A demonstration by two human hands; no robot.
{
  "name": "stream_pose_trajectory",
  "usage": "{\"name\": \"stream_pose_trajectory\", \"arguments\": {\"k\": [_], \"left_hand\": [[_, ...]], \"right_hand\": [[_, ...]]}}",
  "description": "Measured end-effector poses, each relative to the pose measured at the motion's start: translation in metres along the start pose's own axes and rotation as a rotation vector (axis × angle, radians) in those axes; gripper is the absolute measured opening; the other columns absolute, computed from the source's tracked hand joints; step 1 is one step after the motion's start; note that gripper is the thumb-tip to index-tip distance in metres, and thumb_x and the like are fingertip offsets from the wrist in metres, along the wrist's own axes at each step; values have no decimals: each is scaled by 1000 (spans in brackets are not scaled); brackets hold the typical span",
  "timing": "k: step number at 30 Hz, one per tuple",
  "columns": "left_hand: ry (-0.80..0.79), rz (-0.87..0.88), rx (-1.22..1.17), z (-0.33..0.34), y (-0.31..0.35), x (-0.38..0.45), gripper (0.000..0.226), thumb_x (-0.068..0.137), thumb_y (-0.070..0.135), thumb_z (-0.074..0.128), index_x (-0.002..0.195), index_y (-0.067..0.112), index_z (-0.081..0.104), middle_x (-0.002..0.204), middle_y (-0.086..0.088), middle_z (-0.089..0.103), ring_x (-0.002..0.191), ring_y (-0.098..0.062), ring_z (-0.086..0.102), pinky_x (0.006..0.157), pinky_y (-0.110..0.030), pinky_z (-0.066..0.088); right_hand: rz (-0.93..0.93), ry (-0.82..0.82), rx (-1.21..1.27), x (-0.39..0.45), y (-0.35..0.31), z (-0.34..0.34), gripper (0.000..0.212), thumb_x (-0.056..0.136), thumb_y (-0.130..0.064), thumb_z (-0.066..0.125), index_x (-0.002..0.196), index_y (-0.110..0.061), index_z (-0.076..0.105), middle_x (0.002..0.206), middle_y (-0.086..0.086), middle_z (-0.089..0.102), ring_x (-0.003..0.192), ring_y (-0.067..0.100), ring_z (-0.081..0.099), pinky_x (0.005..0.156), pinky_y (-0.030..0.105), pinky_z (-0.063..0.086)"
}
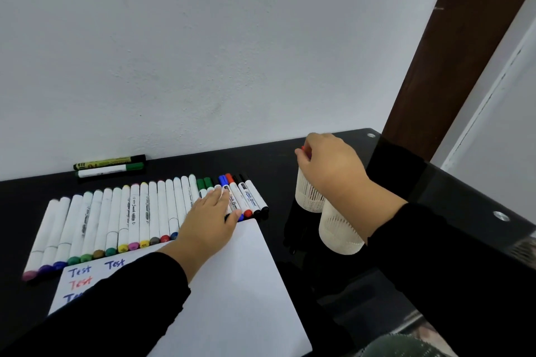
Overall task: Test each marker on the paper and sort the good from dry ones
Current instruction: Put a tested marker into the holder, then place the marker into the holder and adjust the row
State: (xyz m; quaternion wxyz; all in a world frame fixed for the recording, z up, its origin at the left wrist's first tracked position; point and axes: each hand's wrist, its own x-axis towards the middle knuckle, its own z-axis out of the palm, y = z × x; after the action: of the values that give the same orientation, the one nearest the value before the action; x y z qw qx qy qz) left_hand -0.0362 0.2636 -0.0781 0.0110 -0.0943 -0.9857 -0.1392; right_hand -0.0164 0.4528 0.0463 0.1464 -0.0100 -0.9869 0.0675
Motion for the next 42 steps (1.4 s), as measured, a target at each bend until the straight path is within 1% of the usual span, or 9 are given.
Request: {"name": "stream_pose_trajectory", "arguments": {"k": [4,9,13,19,22,24,30,35,42], "left_hand": [[28,-47,24,-17,-32,-9,58,100,41,23,150,14,9,158,-3,5,144,-18,4,115,-30,5],[49,-150,107,-36,-86,-28,58,100,40,24,150,13,10,158,-4,5,144,-19,5,115,-30,4],[40,-204,172,-43,-131,-38,59,100,42,23,150,13,9,158,-5,4,145,-17,4,116,-31,3],[-11,-234,213,-53,-183,-48,65,97,51,19,150,19,1,157,0,-3,144,-14,-3,114,-31,-2],[3,-226,187,-54,-195,-53,66,95,55,21,150,23,2,157,3,-3,144,-11,-4,113,-28,-5],[18,-231,155,-54,-199,-57,66,95,55,23,150,24,5,157,5,-1,144,-9,-2,111,-25,-5],[4,-259,118,-53,-204,-56,66,93,60,24,149,30,7,157,12,-1,143,-8,5,114,-30,11],[11,-246,105,-51,-208,-54,66,92,60,25,148,32,7,156,13,-1,143,-7,4,113,-31,13],[39,-224,105,-48,-211,-56,66,92,59,25,149,31,8,156,13,0,142,-5,5,113,-29,14]], "right_hand": [[-127,-54,-17,-1,-27,-1,29,101,-33,36,102,-10,54,96,6,55,81,20,50,67,29,37],[-300,-108,-30,5,-73,16,25,101,-33,35,97,-14,51,87,1,50,77,17,50,66,28,38],[-412,-104,2,17,-113,38,21,100,-33,36,88,-17,43,81,0,47,72,17,47,63,28,36],[-558,-86,61,43,-174,81,22,100,-33,38,95,-15,49,83,0,45,74,17,46,65,29,38],[-604,-78,95,59,-200,106,24,99,-31,41,102,-11,54,85,2,47,75,19,47,67,31,41],[-622,-101,127,70,-217,122,23,98,-30,43,104,-10,55,92,5,52,79,22,51,70,32,43],[-693,-141,147,113,-257,169,25,94,-25,51,114,-10,58,110,10,53,97,27,54,76,31,40],[-785,-192,101,142,-280,198,34,93,-21,53,125,-7,57,120,13,50,110,30,50,89,36,42],[-775,-179,54,153,-286,224,29,93,-15,52,118,-4,59,118,18,53,111,34,48,89,36,40]]}}
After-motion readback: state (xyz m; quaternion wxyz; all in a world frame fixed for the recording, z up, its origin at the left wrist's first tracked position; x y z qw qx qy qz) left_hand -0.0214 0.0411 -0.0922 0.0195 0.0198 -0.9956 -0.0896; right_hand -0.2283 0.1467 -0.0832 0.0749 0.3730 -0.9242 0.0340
